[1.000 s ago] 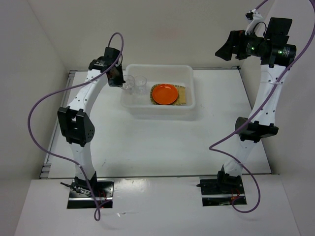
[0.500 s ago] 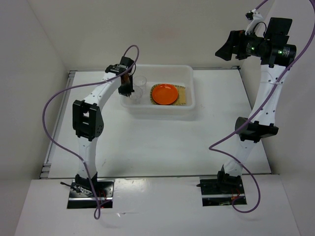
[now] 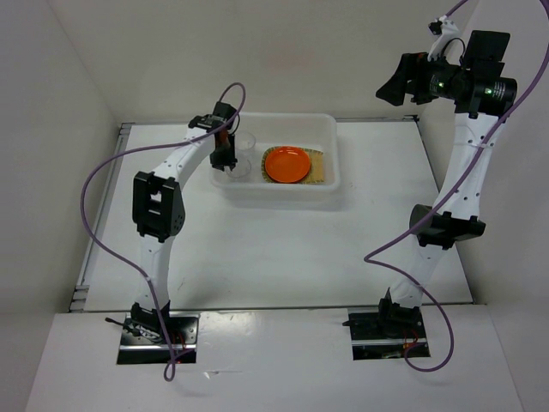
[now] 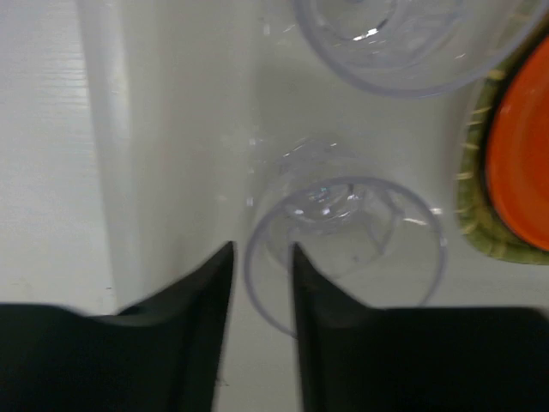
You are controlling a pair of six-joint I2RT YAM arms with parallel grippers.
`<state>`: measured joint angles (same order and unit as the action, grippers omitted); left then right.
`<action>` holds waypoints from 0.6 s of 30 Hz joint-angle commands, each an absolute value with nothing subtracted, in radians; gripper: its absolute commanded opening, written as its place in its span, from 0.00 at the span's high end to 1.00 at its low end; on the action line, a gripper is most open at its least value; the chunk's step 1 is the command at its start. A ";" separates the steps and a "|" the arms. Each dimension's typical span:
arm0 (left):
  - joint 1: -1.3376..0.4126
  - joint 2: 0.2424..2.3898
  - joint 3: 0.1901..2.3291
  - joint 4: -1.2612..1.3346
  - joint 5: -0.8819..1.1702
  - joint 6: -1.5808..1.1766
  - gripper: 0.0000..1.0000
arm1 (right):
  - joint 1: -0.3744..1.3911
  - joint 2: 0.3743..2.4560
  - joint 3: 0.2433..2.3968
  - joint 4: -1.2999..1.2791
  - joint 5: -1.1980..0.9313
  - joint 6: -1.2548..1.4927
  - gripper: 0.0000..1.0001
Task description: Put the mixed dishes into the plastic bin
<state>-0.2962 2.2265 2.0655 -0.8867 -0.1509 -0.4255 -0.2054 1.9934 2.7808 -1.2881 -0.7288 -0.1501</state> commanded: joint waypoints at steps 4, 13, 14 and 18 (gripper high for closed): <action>-0.299 2.217 2.178 -0.905 -0.162 -0.426 0.35 | -0.199 1.948 2.790 -1.293 -0.710 -0.140 0.01; -0.279 2.275 2.959 -1.179 -0.172 -0.486 0.17 | -0.199 1.987 2.985 -1.293 -0.548 -0.121 0.01; -0.279 2.289 3.053 -1.196 -0.148 -0.512 0.16 | -0.199 1.987 2.976 -1.293 -0.539 -0.121 0.01; -0.255 2.174 3.083 -1.222 -0.200 -0.534 0.10 | -0.199 1.965 2.909 -1.293 -0.517 -0.112 0.01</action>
<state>-0.2726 2.2456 3.0390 -1.1194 -0.1539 -0.4919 -0.2054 1.9800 2.9406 -1.2938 -0.5678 -0.1310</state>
